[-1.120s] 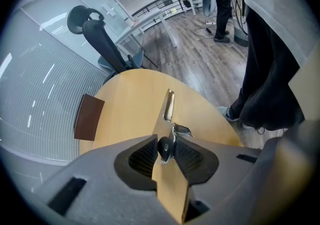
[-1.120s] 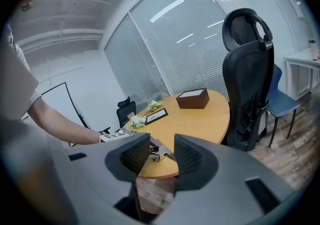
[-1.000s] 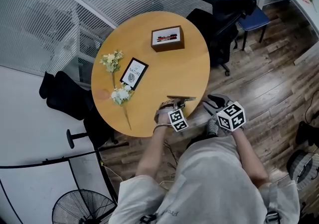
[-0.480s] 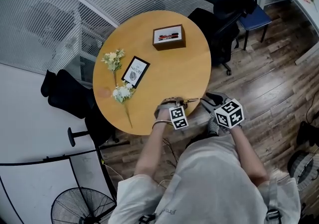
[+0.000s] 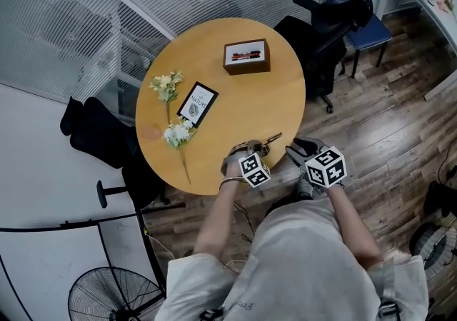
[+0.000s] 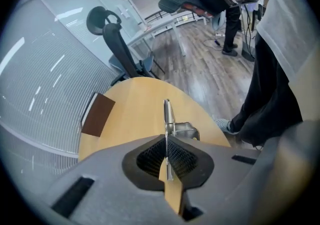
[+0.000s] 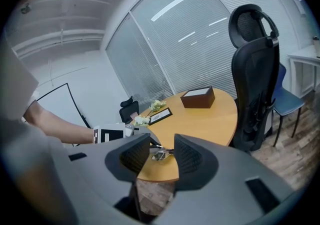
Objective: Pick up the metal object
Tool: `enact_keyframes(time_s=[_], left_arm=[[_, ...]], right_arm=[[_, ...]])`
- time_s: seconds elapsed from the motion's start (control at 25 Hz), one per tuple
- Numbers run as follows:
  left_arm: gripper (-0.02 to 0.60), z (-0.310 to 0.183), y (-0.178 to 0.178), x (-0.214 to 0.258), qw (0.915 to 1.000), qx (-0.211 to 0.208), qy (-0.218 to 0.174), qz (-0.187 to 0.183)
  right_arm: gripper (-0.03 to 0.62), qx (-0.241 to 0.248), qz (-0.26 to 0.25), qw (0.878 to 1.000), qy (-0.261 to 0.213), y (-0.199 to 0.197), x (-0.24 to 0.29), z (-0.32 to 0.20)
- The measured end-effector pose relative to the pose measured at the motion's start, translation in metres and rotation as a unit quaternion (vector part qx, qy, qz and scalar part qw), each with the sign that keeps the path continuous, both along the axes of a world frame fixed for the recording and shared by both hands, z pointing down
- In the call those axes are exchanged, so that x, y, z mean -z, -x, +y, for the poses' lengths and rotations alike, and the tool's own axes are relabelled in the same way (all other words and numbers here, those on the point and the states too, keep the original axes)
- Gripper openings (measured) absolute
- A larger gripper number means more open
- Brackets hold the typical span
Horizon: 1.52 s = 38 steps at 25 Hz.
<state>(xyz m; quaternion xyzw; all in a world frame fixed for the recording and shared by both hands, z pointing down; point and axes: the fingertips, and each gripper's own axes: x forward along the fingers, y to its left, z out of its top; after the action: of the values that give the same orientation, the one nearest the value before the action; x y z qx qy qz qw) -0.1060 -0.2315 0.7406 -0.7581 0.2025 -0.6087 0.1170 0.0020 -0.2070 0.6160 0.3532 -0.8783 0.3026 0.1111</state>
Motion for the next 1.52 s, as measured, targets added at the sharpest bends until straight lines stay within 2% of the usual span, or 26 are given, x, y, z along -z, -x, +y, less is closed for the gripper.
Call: enact_keyframes(time_s=[0.2,0.36,0.44,0.6,0.76,0.96,1.08,1.28,1.52], left_arm=[[0.011,-0.012,0.005,0.015,0.9977,0.050,-0.011,0.044],[0.011,-0.018,0.007,0.027,0.9903,0.104,-0.014,0.092],[0.011,-0.019,0.010,0.033,0.9817,0.143,-0.012,0.125],[0.011,-0.022,0.014,0.047,0.9567,0.217,-0.006,0.194],[0.011,-0.023,0.019,0.061,0.9275,0.273,-0.003,0.255],[0.011,-0.027,0.020,0.085,0.8901,0.319,-0.011,0.325],[0.011,-0.027,0.022,0.099,0.8598,0.353,-0.015,0.369],[0.011,-0.022,0.023,0.122,0.8019,0.399,-0.021,0.445],[0.011,-0.008,0.033,0.146,0.7477,0.432,-0.019,0.504]], right_arm=[[0.146,0.013,0.007,1.000,-0.002,0.006,-0.001,0.001],[0.146,0.014,0.012,1.000,0.000,0.005,-0.005,0.001],[0.146,0.013,0.015,1.000,-0.005,0.007,-0.005,-0.001],[0.146,0.009,0.013,1.000,-0.014,0.007,0.000,-0.005],[0.146,0.008,0.010,1.000,-0.014,0.007,0.000,-0.007],[0.146,-0.012,0.008,0.999,-0.032,0.001,0.006,-0.015],[0.140,-0.033,0.002,0.999,-0.042,-0.008,0.012,-0.022],[0.133,-0.052,0.000,0.998,-0.047,-0.017,0.013,-0.025],[0.130,-0.043,0.001,0.998,-0.042,-0.014,0.009,-0.013]])
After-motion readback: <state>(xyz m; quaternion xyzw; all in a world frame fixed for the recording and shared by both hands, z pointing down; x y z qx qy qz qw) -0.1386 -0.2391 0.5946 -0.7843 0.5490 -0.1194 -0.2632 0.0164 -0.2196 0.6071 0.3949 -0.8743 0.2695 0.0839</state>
